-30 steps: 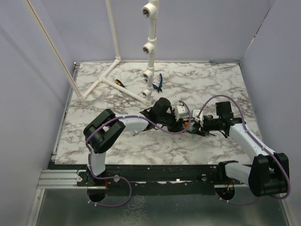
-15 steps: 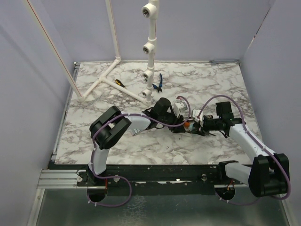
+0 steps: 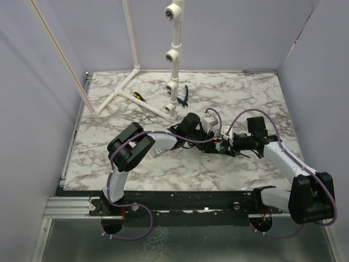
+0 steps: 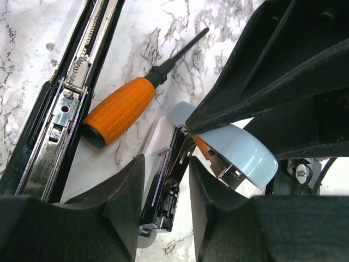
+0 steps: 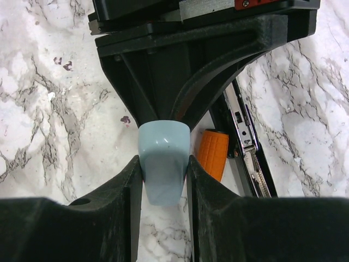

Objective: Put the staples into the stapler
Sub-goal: Open the stapler at the center of the board.

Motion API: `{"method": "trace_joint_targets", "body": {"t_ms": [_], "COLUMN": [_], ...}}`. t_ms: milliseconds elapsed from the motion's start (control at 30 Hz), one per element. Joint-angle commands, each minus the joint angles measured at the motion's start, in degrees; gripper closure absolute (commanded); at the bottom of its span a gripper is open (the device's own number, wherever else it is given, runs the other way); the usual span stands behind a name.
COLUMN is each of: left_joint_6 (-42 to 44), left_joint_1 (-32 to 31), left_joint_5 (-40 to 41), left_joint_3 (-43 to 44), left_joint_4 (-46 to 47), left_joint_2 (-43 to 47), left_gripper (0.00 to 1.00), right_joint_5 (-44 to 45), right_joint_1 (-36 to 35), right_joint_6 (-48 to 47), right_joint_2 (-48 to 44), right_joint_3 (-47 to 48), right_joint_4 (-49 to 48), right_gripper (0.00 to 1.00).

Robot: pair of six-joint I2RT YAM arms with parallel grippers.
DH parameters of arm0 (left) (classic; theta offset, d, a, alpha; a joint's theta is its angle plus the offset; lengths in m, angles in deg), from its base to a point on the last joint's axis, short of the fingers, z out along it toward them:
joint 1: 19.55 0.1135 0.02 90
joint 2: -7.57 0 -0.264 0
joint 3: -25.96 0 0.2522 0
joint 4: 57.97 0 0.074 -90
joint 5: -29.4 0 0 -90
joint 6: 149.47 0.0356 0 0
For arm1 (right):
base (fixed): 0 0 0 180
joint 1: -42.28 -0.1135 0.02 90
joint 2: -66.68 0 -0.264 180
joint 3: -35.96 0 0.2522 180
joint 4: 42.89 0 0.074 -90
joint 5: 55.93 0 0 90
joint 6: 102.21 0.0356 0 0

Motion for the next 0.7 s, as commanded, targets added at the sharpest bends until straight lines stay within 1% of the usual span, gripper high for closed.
{"method": "trace_joint_targets", "body": {"t_ms": [0,133,300,400,500,533,667], "left_joint_6": [-2.37,-2.57,-2.66,-2.38,-1.93,-1.73,-1.28], "left_joint_1": [-0.07,-0.10,-0.21,-0.21,-0.21,-0.20,-0.19], "left_joint_5": [4.06,4.37,4.76,4.95,5.33,5.40,5.78], "left_joint_3": [0.15,0.09,0.18,-0.06,-0.47,-0.64,-1.33], "left_joint_4": [1.76,1.73,1.75,1.73,1.71,1.71,1.71], "left_joint_2": [-0.06,-0.15,-0.68,-0.62,-0.32,-0.26,-0.19], "left_gripper": [0.64,0.66,0.67,0.67,0.67,0.67,0.67], "right_joint_5": [4.06,4.56,6.23,6.85,6.40,6.24,5.93], "right_joint_1": [-1.11,-2.69,-7.04,-8.92,-9.20,-9.24,-9.19], "right_joint_6": [2.85,5.06,7.74,8.93,9.82,9.89,9.73], "right_joint_2": [1.95,2.61,3.75,4.61,5.05,5.07,4.63], "right_joint_3": [0.10,0.27,0.89,1.38,1.92,1.98,2.63], "right_joint_4": [-2.31,-3.43,-4.73,-5.43,-5.90,-5.97,-5.32], "right_gripper": [0.78,0.70,0.61,0.59,0.58,0.61,0.81]}}
